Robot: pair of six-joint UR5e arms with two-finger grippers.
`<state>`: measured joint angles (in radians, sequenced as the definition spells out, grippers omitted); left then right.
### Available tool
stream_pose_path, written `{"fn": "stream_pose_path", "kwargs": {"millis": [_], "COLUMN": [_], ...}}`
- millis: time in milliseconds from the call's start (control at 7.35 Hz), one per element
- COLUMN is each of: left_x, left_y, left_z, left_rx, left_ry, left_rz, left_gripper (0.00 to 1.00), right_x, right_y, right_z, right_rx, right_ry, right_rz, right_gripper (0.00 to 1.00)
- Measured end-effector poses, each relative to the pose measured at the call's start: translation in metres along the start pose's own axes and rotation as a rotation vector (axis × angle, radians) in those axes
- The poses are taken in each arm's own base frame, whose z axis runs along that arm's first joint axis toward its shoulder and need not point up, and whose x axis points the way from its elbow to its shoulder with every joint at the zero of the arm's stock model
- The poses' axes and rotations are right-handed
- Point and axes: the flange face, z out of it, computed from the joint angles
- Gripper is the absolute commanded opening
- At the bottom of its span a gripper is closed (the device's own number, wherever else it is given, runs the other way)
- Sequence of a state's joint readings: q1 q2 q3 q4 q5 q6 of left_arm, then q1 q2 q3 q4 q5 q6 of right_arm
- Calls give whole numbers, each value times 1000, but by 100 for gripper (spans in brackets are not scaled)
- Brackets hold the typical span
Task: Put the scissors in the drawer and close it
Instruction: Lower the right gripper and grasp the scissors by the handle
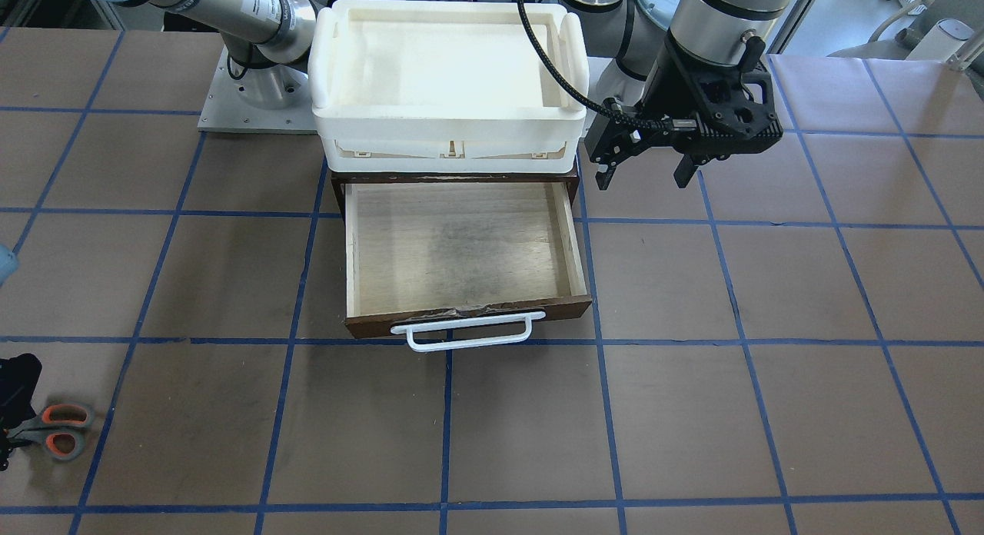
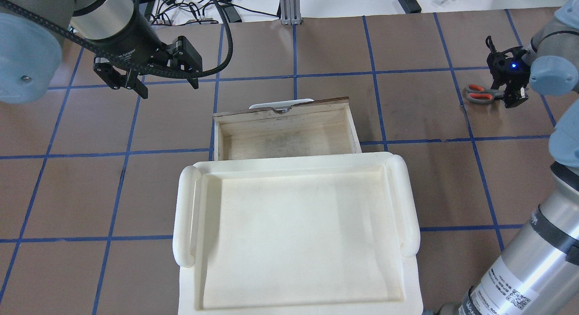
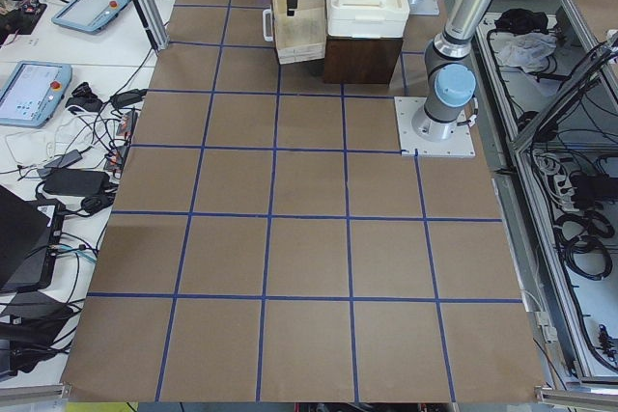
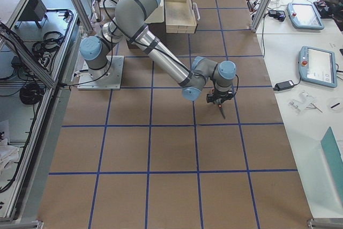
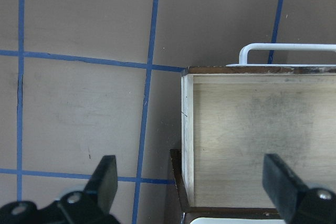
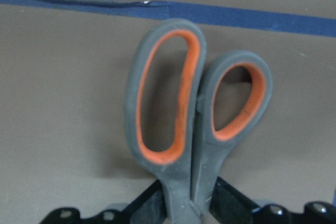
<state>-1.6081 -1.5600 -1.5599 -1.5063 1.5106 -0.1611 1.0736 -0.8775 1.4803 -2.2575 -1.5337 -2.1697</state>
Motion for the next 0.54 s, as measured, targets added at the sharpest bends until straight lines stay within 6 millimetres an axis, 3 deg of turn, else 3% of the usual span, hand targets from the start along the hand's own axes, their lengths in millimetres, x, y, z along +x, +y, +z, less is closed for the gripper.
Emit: {"fn": "stream_pose_path", "kwargs": {"millis": [544], "left_x": [0], "left_y": [0], "left_z": [0], "left_rx": [0], "left_ry": [-2], "left_rz": [0], "left_gripper": [100], "right_x": [3], "right_y": [-8], "right_z": [-40], "right_rx": [-24], "right_ry": [32], "right_rz": [-3], "right_gripper": [0]}}
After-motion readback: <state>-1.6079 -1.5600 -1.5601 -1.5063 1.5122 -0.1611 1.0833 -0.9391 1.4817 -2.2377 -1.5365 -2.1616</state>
